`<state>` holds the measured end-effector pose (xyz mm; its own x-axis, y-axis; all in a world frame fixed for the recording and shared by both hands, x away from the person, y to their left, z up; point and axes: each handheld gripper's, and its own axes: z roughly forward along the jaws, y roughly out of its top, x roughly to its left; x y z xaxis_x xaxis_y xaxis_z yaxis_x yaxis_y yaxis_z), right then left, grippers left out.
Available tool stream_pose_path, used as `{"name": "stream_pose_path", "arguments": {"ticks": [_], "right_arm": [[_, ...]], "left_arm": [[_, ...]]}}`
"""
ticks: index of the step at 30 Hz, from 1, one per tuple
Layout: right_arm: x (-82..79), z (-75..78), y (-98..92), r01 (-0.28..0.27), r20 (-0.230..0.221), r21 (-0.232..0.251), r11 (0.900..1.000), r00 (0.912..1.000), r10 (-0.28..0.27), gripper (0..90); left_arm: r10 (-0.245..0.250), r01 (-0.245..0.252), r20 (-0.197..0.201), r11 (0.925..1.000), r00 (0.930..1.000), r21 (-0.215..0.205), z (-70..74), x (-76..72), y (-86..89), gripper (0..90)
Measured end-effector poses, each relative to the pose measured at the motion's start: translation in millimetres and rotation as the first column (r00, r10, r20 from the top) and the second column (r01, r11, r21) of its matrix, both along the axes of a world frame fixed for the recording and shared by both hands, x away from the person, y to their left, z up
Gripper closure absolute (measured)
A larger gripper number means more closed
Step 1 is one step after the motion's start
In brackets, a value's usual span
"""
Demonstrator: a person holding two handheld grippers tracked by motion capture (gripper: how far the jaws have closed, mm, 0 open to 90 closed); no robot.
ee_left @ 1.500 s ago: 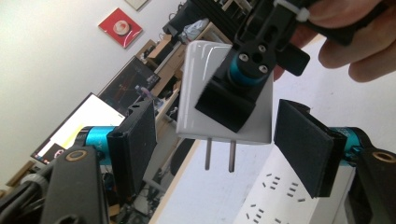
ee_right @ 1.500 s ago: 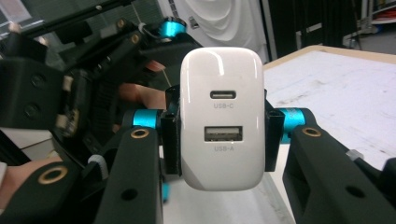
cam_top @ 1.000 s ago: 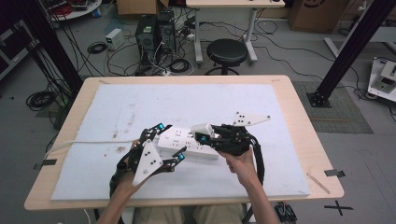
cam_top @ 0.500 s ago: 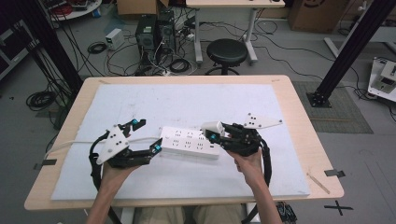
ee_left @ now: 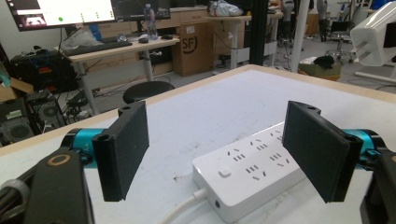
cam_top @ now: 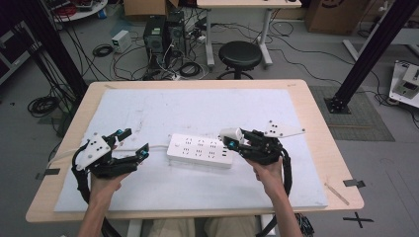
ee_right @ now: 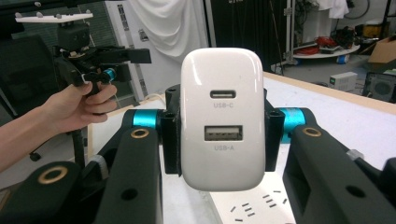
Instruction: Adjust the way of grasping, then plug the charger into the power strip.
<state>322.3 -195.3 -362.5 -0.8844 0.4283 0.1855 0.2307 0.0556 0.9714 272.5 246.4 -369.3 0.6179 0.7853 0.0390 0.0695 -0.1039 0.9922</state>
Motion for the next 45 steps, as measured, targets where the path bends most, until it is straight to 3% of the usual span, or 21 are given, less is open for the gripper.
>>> {"name": "stream_pose_path", "arguments": {"ticks": [1,2,8,12,21,23,24,27,31,32,35,36,37,38,39,41,42,43,44,45], "right_arm": [[0.0,0.0,0.0,0.0,0.0,0.0,1.0,1.0,0.0,62.8],[-0.2,-2.3,-3.8,0.014,0.001,-0.008,1.0,0.9999,-0.014,62.8],[1.6,-1.7,-8.2,0.024,-0.002,-0.046,0.999,0.9997,-0.024,62.8],[8.0,1.0,-8.9,0.002,-0.008,-0.088,0.996,1.0,-0.003,62.9],[17.3,5.8,-4.5,-0.021,-0.015,-0.14,0.99,0.9997,0.019,62.9],[20.8,6.8,-3.0,-0.028,-0.024,-0.163,0.986,0.9994,0.024,62.8],[27.7,9.4,0.5,-0.044,-0.033,-0.209,0.977,0.9988,0.038,62.9],[38.3,12.9,5.4,-0.07,-0.049,-0.259,0.963,0.997,0.06,62.9],[44.9,14.4,9.2,-0.085,-0.057,-0.294,0.952,0.9959,0.071,62.9],[55.5,16.1,18.7,-0.119,-0.076,-0.375,0.919,0.9923,0.097,63.0],[61.9,16.7,27.7,-0.14,-0.081,-0.445,0.884,0.99,0.116,63.0],[61.9,16.7,27.7,-0.14,-0.081,-0.445,0.884,0.99,0.116,63.0],[63.7,16.9,30.6,-0.149,-0.088,-0.461,0.875,0.9886,0.123,63.0],[63.7,16.9,30.6,-0.149,-0.088,-0.461,0.875,0.9886,0.123,63.0],[67.6,16.9,35.1,-0.173,-0.102,-0.479,0.861,0.9847,0.141,63.0],[67.6,16.9,35.1,-0.173,-0.102,-0.479,0.861,0.9847,0.141,63.0],[75.3,16.0,42.1,-0.226,-0.142,-0.498,0.837,0.9736,0.179,63.0],[75.3,16.0,42.1,-0.226,-0.142,-0.498,0.837,0.9736,0.179,63.0],[82.6,14.4,49.2,-0.258,-0.164,-0.542,0.8,0.9659,0.2,63.0],[84.4,13.8,51.5,-0.265,-0.173,-0.554,0.789,0.9639,0.202,62.9]], "left_arm": [[0.013,-0.013,-0.03,0.9994,0.9995,-0.032,-3.5,-1.0,12.2,22.9],[0.013,-0.015,-0.034,0.9991,0.9993,-0.041,-4.5,-1.6,15.6,23.0],[0.028,-0.031,-0.059,0.9984,0.9979,-0.047,-9.1,-3.9,26.4,23.2],[0.037,-0.042,-0.081,0.998,0.996,-0.048,-14.2,-4.7,31.4,23.2],[0.035,-0.039,-0.074,0.9983,0.9967,-0.044,-18.3,-10.9,35.2,23.2],[0.033,-0.036,-0.075,0.9983,0.9966,-0.046,-21.1,-11.6,37.0,23.2],[0.032,-0.035,-0.076,0.9983,0.9966,-0.046,-22.1,-11.7,37.4,23.2],[0.016,-0.02,-0.086,0.9987,0.9962,-0.046,-25.5,-11.9,38.4,23.2],[-0.004,0.0,-0.103,0.9995,0.9946,-0.032,-29.5,-13.0,39.2,23.2],[-0.002,-0.001,-0.104,0.9995,0.9945,-0.031,-30.2,-13.6,39.3,23.2],[0.007,-0.01,-0.107,0.9993,0.9942,-0.035,-32.7,-14.1,41.3,23.2],[0.007,-0.01,-0.107,0.9993,0.9942,-0.035,-32.7,-14.1,41.3,23.2],[0.009,-0.014,-0.111,0.9991,0.9938,-0.041,-33.5,-14.1,42.6,23.2],[0.009,-0.014,-0.111,0.9991,0.9938,-0.041,-33.5,-14.1,42.6,23.2],[0.009,-0.014,-0.111,0.9991,0.9938,-0.041,-33.5,-14.1,42.6,23.2],[0.009,-0.014,-0.113,0.9989,0.9936,-0.046,-33.9,-14.8,43.9,23.7],[0.009,-0.014,-0.113,0.9989,0.9936,-0.046,-33.9,-14.8,43.9,23.7],[0.006,-0.011,-0.114,0.9991,0.9934,-0.041,-34.3,-16.5,44.2,23.7],[0.007,-0.011,-0.114,0.9992,0.9935,-0.039,-34.5,-17.2,44.3,24.2],[0.008,-0.013,-0.113,0.9992,0.9935,-0.039,-35.1,-17.8,44.6,24.2]]}}
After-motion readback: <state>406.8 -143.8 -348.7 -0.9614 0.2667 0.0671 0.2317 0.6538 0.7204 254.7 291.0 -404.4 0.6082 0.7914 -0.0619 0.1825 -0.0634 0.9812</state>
